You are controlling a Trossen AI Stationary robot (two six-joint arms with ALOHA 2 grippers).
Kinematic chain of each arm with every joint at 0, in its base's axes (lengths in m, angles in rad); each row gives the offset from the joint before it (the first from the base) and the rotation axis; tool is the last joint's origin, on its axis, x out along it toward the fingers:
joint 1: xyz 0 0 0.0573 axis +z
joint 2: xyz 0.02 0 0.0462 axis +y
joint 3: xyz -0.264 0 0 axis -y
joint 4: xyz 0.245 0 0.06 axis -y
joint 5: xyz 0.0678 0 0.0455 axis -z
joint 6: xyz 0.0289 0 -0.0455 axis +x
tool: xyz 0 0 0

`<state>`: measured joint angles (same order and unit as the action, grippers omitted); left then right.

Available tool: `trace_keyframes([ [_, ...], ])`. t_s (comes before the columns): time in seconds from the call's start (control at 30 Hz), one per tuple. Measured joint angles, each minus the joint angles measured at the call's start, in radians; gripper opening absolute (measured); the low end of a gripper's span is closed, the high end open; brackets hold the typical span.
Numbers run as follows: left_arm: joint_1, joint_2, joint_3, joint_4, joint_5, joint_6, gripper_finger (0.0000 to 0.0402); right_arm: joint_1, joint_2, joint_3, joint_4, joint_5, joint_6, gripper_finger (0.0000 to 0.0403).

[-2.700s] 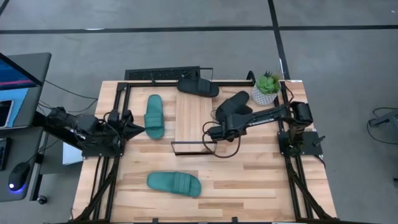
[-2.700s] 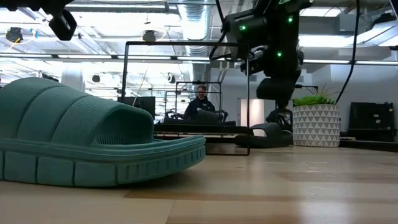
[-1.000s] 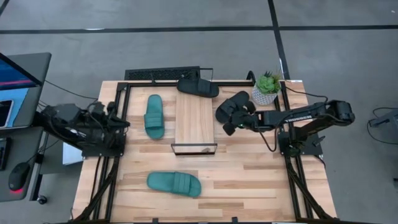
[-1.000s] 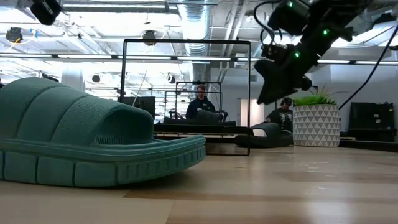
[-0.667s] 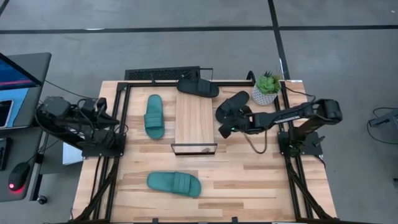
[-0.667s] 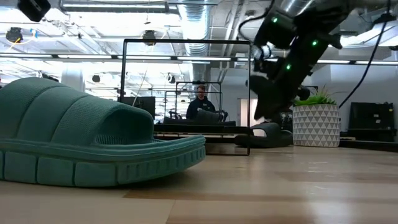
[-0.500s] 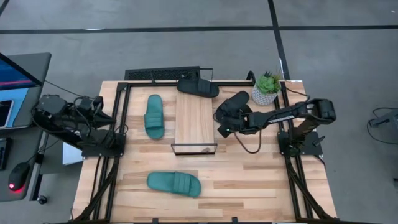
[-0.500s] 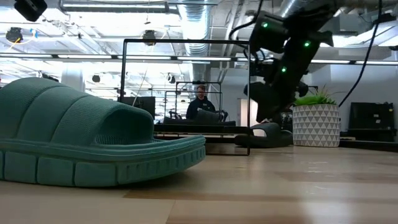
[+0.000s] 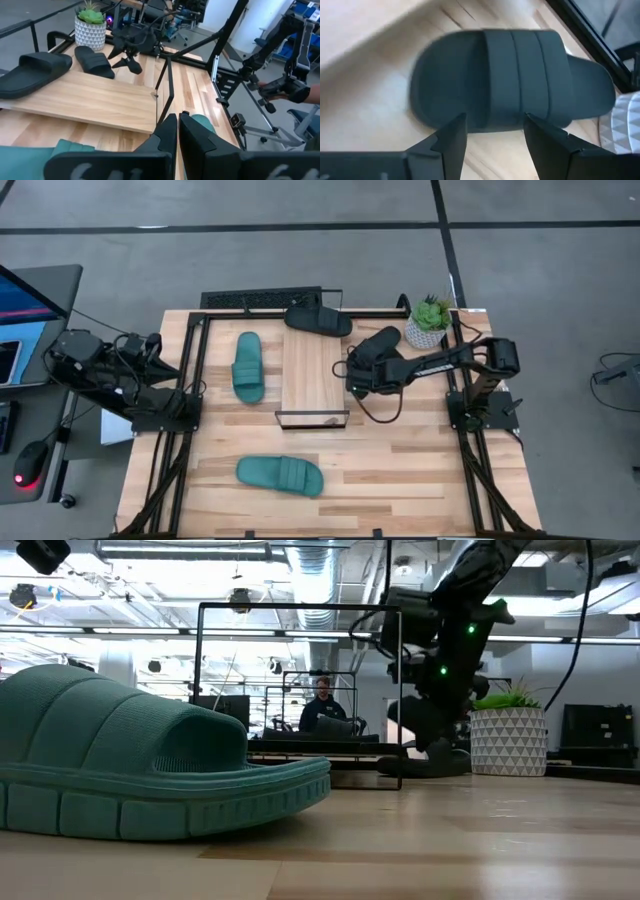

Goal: Pick and place slides into the shelf
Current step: Put the black slides on the shelf

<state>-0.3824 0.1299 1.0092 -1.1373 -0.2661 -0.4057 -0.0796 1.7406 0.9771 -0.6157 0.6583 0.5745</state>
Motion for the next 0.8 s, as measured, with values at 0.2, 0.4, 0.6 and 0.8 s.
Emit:
trace_keyframes([
  [0.2, 0.000, 0.000, 0.000, 0.001, -0.001, -0.009, 0.0006, -0.027, 0.010, 0.001, -0.029, 0.042, 0.020, 0.0181],
  [0.4, 0.000, 0.000, 0.000, 0.001, -0.001, -0.030, 0.0006, -0.068, 0.016, 0.001, -0.011, 0.050, 0.018, 0.0178],
  [0.6, 0.000, 0.000, 0.000, 0.002, -0.001, -0.045, 0.0006, -0.094, 0.046, 0.002, 0.052, 0.045, -0.047, 0.0180],
  [0.8, 0.000, 0.001, 0.000, 0.002, -0.001, -0.053, 0.0006, -0.105, 0.108, 0.005, 0.085, 0.041, -0.059, 0.0175],
])
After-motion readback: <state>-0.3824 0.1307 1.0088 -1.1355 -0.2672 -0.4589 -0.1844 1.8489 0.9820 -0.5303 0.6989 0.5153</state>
